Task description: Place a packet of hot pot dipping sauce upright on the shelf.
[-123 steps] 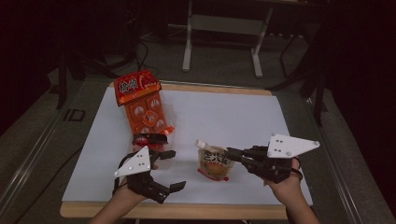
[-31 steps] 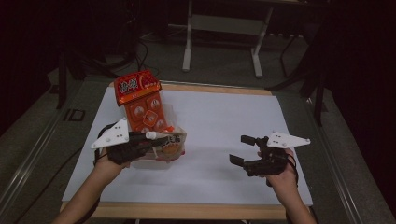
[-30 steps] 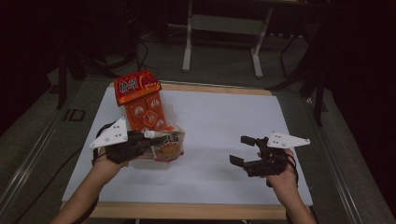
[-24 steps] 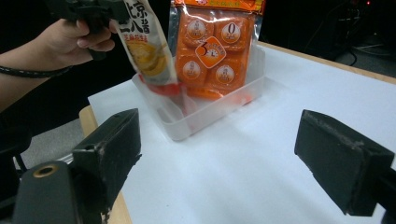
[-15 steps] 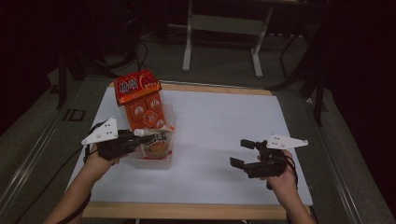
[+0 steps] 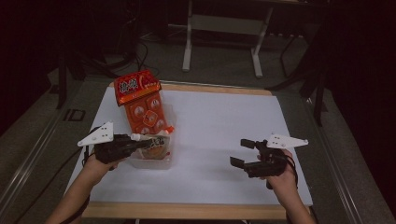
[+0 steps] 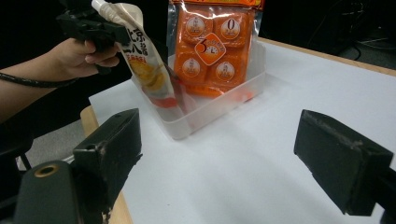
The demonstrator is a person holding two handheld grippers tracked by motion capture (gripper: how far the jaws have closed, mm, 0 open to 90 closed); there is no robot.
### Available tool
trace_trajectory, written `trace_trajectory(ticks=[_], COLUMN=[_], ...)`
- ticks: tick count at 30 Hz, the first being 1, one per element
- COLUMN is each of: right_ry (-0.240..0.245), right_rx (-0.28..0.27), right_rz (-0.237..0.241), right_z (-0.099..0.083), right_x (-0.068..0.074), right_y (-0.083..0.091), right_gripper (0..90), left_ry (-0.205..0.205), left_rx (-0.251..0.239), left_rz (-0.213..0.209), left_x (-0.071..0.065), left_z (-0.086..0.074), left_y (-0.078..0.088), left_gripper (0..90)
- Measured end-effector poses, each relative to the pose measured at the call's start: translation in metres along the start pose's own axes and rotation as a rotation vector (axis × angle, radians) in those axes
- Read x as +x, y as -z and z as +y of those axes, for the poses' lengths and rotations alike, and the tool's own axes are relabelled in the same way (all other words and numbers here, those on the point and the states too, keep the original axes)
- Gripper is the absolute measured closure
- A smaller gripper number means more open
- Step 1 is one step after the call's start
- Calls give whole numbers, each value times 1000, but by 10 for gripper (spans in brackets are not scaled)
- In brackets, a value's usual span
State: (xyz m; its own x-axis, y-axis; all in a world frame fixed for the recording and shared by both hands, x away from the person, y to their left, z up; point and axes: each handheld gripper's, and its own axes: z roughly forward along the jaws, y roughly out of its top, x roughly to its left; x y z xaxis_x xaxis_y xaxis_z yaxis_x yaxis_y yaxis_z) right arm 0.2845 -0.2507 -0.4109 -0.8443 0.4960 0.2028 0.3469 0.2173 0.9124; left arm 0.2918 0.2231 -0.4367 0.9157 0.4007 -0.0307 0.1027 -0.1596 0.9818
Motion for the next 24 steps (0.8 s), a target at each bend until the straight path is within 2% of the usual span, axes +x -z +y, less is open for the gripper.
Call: trace_trajectory(ticks=[4,10,16,21,24], right_ry=[1,-4,-4,-4,-2], right_rx=[-1,2,3,4,7], right_rz=[1,4,5,6,9], right_z=[0,-1,-2,-2,-2], right_x=[0,-1,0,-1,0], right_y=[-1,-2,-2,-2,-2], right_gripper=[148,148,148,148,148], left_ry=[8,9,27,36,27], left_rx=[-5,70,76,88,122], left_rz=[-10,18,6,18,27], left_x=[0,4,5,5,3], left_z=[-1,-12,-21,-30,-37], left_y=[1,-7,-13,-17,-20], left_gripper=[881,880,878,868,858])
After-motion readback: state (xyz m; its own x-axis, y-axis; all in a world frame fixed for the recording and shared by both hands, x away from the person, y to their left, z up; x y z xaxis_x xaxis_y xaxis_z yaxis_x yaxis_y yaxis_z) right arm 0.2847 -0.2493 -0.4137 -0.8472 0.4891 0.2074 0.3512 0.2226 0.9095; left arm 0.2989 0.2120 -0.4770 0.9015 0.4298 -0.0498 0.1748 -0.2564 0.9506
